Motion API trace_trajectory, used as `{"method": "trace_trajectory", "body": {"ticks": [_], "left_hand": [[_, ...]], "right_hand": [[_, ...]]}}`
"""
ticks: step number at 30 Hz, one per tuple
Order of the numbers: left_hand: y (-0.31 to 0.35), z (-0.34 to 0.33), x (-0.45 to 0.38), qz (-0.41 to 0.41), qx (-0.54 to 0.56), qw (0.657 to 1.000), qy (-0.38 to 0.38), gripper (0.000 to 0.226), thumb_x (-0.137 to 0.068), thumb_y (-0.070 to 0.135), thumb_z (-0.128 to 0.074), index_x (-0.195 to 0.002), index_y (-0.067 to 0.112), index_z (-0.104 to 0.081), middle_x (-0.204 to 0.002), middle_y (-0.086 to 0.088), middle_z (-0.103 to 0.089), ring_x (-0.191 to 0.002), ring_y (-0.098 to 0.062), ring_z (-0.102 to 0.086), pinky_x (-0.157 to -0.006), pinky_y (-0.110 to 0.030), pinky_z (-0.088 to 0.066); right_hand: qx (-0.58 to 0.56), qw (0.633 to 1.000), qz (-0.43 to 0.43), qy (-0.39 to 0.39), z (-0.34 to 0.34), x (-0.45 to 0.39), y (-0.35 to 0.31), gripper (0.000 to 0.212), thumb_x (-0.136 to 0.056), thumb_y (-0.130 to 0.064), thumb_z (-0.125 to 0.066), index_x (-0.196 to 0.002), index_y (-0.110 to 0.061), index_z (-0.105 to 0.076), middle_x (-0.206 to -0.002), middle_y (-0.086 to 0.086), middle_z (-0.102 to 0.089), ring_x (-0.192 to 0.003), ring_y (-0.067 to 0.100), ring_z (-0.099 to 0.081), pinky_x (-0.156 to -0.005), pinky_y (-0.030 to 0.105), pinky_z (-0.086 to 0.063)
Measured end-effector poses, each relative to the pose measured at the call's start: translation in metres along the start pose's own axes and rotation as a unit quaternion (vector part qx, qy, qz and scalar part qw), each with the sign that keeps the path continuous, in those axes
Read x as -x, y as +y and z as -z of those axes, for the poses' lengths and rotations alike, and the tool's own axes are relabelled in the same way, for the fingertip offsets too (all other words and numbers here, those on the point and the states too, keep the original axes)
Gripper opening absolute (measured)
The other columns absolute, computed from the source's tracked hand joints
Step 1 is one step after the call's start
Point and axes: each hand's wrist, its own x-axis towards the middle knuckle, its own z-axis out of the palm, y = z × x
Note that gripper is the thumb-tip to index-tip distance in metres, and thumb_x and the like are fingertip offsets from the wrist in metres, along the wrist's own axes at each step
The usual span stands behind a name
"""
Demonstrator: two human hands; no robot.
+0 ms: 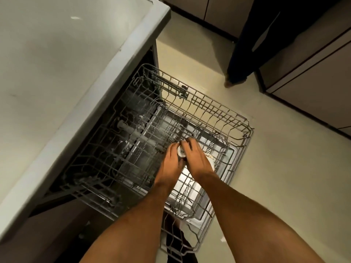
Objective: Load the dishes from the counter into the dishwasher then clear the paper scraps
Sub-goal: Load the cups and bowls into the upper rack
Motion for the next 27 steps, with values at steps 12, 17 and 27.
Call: {"method": "trace_trajectory", "body": {"ticks": [12, 17, 27], "left_hand": [[-0.013, -0.005, -0.011, 0.019, -0.011, 1.0, -0.021, 0.068, -0.096, 0.008, -0.06, -0.154, 0.017, -0.026, -0.157, -0.002, -0.029, -0.123, -0.016, -0.052, -0.103, -0.035, -0.051], [-0.013, -0.003, -0.007, 0.012, -0.023, 0.999, -0.02, 0.071, -0.094, 0.004, -0.061, -0.155, 0.015, -0.026, -0.156, -0.002, -0.03, -0.125, -0.015, -0.052, -0.106, -0.029, -0.046], [-0.028, 0.031, 0.033, -0.045, -0.155, 0.984, 0.072, 0.058, -0.098, 0.025, -0.058, -0.149, 0.013, -0.033, -0.149, -0.004, -0.04, -0.137, -0.017, -0.043, -0.112, -0.033, -0.043]], "right_hand": [[0.059, 0.998, 0.031, 0.008, -0.009, -0.003, -0.004, 0.087, -0.088, 0.0, -0.069, -0.158, -0.013, -0.02, -0.156, 0.01, -0.025, -0.142, 0.023, -0.033, -0.12, 0.031, -0.028], [0.073, 0.997, 0.02, 0.002, -0.007, 0.0, -0.007, 0.092, -0.088, 0.001, -0.07, -0.16, -0.013, -0.014, -0.161, 0.012, -0.02, -0.147, 0.025, -0.027, -0.123, 0.033, -0.021], [0.109, 0.993, 0.039, 0.037, 0.001, 0.025, -0.032, 0.088, -0.087, 0.001, -0.068, -0.159, -0.012, -0.018, -0.163, 0.015, -0.021, -0.151, 0.03, -0.026, -0.126, 0.041, -0.022]]}}
